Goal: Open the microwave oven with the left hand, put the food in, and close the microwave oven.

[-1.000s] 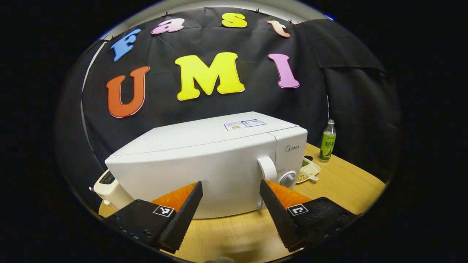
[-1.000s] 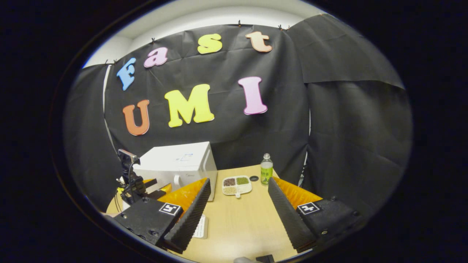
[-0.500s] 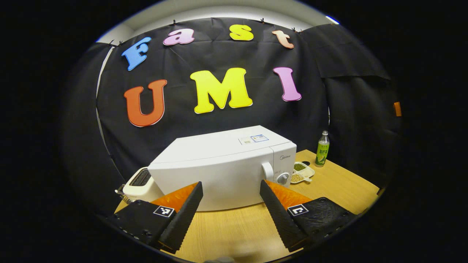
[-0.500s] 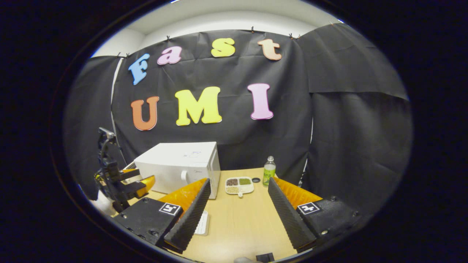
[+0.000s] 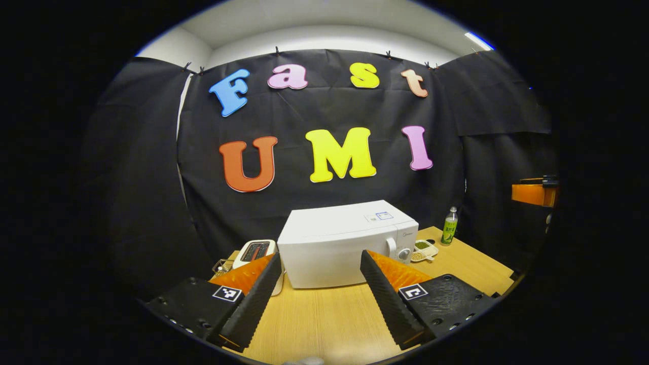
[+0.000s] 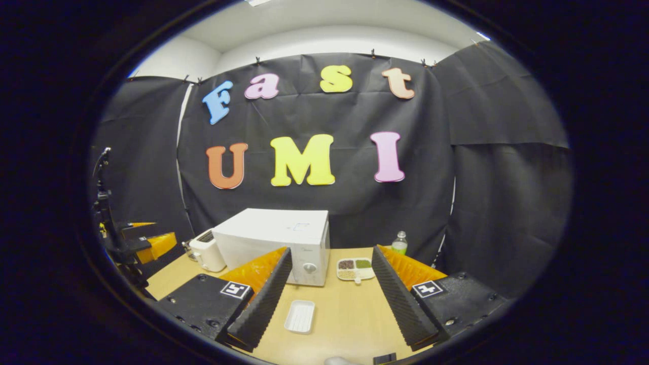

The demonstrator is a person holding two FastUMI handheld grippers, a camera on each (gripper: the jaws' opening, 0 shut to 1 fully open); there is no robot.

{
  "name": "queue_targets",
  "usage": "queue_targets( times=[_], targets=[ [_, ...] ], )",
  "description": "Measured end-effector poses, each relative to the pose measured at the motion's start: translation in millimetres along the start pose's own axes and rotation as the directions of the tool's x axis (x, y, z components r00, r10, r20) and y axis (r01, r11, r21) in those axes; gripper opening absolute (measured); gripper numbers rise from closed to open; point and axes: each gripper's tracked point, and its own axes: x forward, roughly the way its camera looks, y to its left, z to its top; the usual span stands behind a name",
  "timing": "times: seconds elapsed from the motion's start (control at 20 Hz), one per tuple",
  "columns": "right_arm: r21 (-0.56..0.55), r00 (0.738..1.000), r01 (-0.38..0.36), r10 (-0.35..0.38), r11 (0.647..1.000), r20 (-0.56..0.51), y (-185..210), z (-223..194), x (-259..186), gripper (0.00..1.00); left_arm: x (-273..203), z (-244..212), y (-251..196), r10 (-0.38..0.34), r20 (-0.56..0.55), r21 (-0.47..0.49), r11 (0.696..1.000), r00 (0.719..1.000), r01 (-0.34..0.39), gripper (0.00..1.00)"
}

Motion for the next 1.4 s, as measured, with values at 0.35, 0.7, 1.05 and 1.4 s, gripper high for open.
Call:
queue_targets(
  times=[0.35, 0.7, 1.05, 1.4],
  targets=[
    [-0.018, 0.999, -0.029, 0.03, 0.999, 0.037, 19, 21, -2, 0.92, -36, 38, 28, 0.075, 0.087, -0.032, 0.997, 0.993, -0.073, 0.96],
    [-0.022, 0.997, 0.0, 0.002, 1.0, 0.072, 15, 39, -4, 1.0, -43, 59, 13, 0.059, 0.14, -0.006, 0.998, 0.988, -0.059, 0.96],
    [-0.012, 0.996, 0.018, -0.017, 1.0, 0.086, 11, 47, -9, 1.0, -43, 71, -4, 0.024, 0.172, 0.009, 1.0, 0.985, -0.026, 0.96],
    [-0.003, 0.995, 0.015, -0.015, 1.0, 0.103, 14, 57, -11, 0.92, -44, 76, -7, 0.013, 0.18, 0.003, 1.0, 0.984, -0.014, 0.96]
  ],
)
